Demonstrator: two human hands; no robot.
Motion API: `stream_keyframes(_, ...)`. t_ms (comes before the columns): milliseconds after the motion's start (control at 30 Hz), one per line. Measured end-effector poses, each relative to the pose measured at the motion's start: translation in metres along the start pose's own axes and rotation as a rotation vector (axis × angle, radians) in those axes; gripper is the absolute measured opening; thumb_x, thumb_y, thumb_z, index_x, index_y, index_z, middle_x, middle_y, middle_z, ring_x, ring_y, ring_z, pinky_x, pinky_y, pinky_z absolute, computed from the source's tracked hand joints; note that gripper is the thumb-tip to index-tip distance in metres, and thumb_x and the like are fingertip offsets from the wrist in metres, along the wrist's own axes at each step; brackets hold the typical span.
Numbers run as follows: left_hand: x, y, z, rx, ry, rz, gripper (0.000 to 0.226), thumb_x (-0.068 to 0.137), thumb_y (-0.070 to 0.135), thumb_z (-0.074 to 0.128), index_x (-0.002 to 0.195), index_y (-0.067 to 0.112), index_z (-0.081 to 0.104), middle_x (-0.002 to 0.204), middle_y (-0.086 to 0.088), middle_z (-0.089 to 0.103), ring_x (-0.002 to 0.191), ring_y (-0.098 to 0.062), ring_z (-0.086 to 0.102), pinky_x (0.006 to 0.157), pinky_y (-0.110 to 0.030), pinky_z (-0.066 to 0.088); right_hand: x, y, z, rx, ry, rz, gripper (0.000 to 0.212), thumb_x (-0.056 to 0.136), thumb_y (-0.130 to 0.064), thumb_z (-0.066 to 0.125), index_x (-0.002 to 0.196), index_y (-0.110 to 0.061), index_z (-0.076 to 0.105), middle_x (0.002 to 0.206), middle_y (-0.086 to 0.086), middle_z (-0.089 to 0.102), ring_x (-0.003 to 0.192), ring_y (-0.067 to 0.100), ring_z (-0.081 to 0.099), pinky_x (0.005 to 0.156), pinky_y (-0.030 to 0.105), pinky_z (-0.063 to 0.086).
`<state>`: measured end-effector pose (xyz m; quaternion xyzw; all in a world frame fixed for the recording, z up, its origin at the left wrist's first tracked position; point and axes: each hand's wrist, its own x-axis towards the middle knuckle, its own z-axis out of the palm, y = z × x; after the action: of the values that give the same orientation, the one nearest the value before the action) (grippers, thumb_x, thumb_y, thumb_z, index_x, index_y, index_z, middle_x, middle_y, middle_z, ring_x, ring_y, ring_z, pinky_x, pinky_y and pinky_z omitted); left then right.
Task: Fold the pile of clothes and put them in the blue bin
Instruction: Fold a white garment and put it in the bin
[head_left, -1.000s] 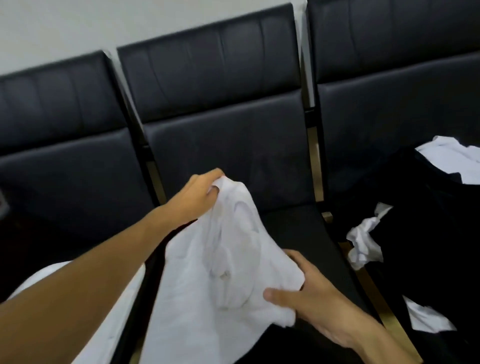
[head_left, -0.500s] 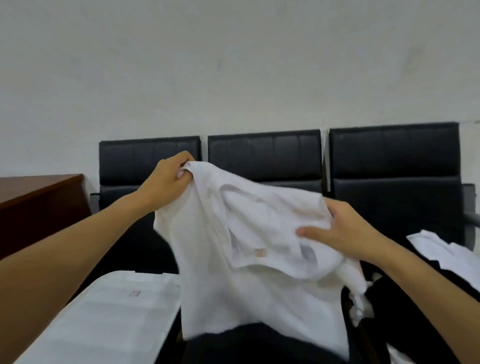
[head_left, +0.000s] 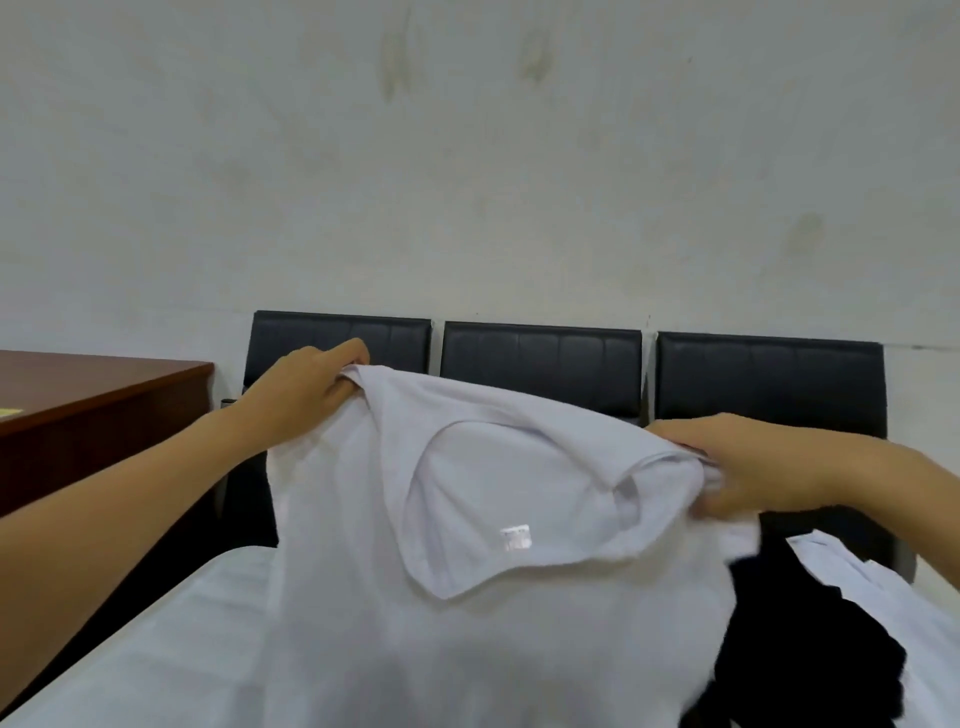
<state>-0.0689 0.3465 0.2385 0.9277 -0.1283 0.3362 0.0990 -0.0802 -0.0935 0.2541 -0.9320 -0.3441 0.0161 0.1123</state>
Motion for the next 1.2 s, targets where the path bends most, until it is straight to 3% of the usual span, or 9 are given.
stream_keyframes(100, -0.004, 0.004, 0.0, -0.032, 0.001, -0.004, 0.016, 0.098, 0.011, 0.052, 0.097, 0.027, 0.048, 0.069, 0.003, 0.061, 0.059, -0.014, 0.056, 0.056, -0.025, 0.038, 0.003, 0.002, 0.006, 0.074, 0.192, -0.057, 0.024, 0.091, -0.022, 0.068, 0.107, -0.039, 0.065, 0.104, -0.021, 0.068, 0.096, 0.001, 0.065, 0.086, 0.032, 0.056)
stream_keyframes(267, -0.007, 0.019, -0.004, -0.134, 0.102, 0.024, 0.012, 0.096, 0.006, 0.056, 0.099, 0.017, 0.059, 0.073, 0.004, 0.063, 0.064, -0.01, 0.058, 0.06, -0.018, 0.037, 0.006, -0.001, 0.003, 0.195, 0.419, -0.09, 0.02, 0.091, -0.01, 0.067, 0.093, -0.028, 0.075, 0.087, -0.015, 0.073, 0.083, 0.003, 0.068, 0.074, 0.021, 0.05)
stream_keyframes(400, -0.006, 0.019, -0.002, -0.124, 0.086, 0.002, 0.016, 0.096, 0.008, 0.056, 0.095, 0.023, 0.06, 0.077, 0.002, 0.066, 0.069, -0.015, 0.062, 0.064, -0.027, 0.046, 0.009, 0.003, 0.003, -0.425, 0.537, -0.129, 0.022, 0.085, -0.013, 0.068, 0.098, -0.03, 0.067, 0.087, -0.015, 0.065, 0.072, 0.015, 0.064, 0.062, 0.029, 0.049)
stream_keyframes(500, -0.005, 0.02, -0.004, -0.153, 0.2, -0.022, 0.013, 0.095, 0.005, 0.055, 0.1, 0.013, 0.064, 0.076, -0.005, 0.068, 0.065, -0.023, 0.062, 0.062, -0.032, 0.047, 0.008, 0.012, 0.003, -0.572, 0.72, -0.294, 0.03, 0.073, -0.006, 0.071, 0.101, -0.016, 0.066, 0.082, 0.001, 0.066, 0.047, 0.026, 0.056, 0.04, 0.032, 0.043)
stream_keyframes(667, -0.005, 0.023, -0.011, -0.054, 0.276, 0.069, 0.012, 0.091, 0.004, 0.059, 0.099, 0.008, 0.066, 0.069, -0.008, 0.068, 0.056, -0.027, 0.06, 0.058, -0.035, 0.047, 0.002, 0.016, -0.01, -0.323, 0.865, -0.177, 0.036, 0.071, 0.005, 0.078, 0.101, -0.014, 0.07, 0.091, -0.001, 0.072, 0.071, 0.026, 0.068, 0.06, 0.04, 0.056)
stream_keyframes(800, -0.004, 0.03, -0.007, -0.02, 0.207, 0.089, 0.014, 0.089, -0.001, 0.061, 0.097, 0.009, 0.066, 0.071, -0.002, 0.067, 0.06, -0.024, 0.06, 0.058, -0.028, 0.042, 0.007, 0.009, -0.01, 0.001, 0.628, -0.079, 0.03, 0.083, -0.001, 0.071, 0.095, -0.029, 0.069, 0.09, -0.019, 0.067, 0.085, 0.003, 0.063, 0.076, 0.029, 0.054)
stream_keyframes(867, -0.003, 0.033, -0.006, -0.09, 0.171, 0.074, 0.019, 0.088, -0.004, 0.062, 0.092, 0.015, 0.065, 0.075, 0.002, 0.067, 0.066, -0.02, 0.062, 0.062, -0.023, 0.044, 0.007, 0.01, -0.011, 0.117, 0.682, -0.046, 0.034, 0.086, 0.005, 0.061, 0.096, -0.026, 0.071, 0.092, -0.017, 0.068, 0.089, -0.002, 0.061, 0.076, 0.02, 0.048)
stream_keyframes(967, -0.004, 0.037, -0.012, -0.204, 0.154, 0.057, 0.031, 0.085, -0.001, 0.065, 0.079, 0.029, 0.06, 0.073, 0.014, 0.067, 0.07, -0.007, 0.063, 0.064, -0.01, 0.044, 0.003, 0.018, -0.015, 0.176, 0.708, 0.045, 0.025, 0.093, 0.001, 0.052, 0.096, -0.015, 0.071, 0.094, -0.004, 0.069, 0.09, 0.012, 0.063, 0.081, 0.028, 0.05)
stream_keyframes(1200, -0.008, 0.048, -0.028, -0.376, -0.051, -0.045, 0.024, 0.085, 0.006, 0.072, 0.064, 0.018, 0.07, 0.071, 0.007, 0.071, 0.064, 0.001, 0.063, 0.06, -0.008, 0.046, -0.022, 0.027, -0.017, 0.465, 0.257, 0.192, 0.027, 0.102, -0.018, 0.051, 0.099, -0.02, 0.077, 0.094, 0.001, 0.078, 0.086, 0.021, 0.075, 0.074, 0.035, 0.061)
